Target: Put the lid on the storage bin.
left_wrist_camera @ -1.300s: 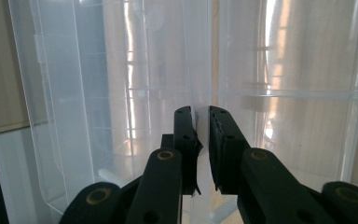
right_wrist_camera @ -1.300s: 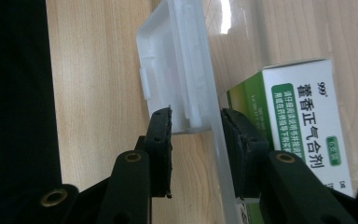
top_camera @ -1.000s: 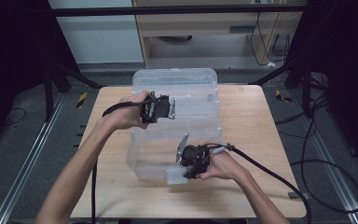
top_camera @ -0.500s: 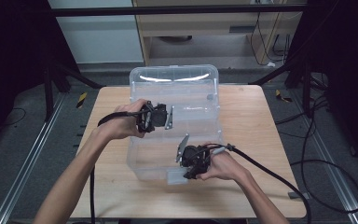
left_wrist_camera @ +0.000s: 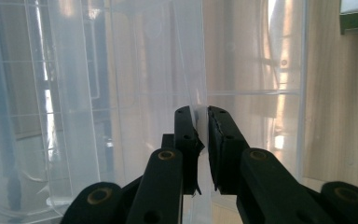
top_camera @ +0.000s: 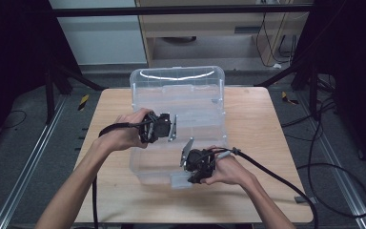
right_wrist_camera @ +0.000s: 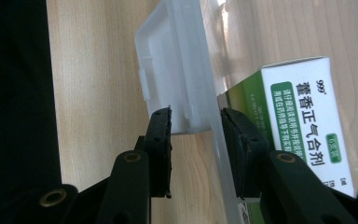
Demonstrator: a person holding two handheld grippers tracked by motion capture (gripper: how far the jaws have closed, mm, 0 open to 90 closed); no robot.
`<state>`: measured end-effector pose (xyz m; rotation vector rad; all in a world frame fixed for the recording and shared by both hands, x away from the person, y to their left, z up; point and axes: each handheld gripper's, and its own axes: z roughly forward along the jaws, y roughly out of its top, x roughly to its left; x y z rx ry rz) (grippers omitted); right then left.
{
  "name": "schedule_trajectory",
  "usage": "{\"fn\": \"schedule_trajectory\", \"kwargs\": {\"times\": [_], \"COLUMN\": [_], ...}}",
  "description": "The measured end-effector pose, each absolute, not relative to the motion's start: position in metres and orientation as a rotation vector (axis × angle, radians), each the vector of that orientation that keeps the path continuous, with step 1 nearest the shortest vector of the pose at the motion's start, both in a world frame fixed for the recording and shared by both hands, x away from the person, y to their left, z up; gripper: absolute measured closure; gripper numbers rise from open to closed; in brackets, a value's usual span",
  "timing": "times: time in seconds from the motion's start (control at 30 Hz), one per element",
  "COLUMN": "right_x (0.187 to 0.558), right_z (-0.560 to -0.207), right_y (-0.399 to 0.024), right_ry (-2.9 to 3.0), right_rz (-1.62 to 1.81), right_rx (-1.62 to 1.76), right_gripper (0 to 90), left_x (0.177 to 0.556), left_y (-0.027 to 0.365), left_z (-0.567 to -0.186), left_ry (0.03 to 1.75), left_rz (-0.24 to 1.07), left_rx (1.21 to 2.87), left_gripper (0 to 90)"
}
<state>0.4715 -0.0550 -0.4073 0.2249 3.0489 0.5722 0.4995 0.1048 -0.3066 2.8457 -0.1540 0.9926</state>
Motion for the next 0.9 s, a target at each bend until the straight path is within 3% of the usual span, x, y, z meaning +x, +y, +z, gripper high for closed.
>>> {"fn": "schedule_trajectory", "kwargs": {"times": [0.9], "right_x": [0.468], "right_z": [-0.407], "right_y": [-0.057], "right_ry": [3.026], "right_rz": [0.600], "right_rx": [0.207], "right_gripper": [63.4], "left_x": [0.473], "left_y": [0.111], "left_z": [-0.319], "left_ry": [-0.138], "left_rz": [0.980], "left_rx": [2.811], "left_gripper": [81.5]}}
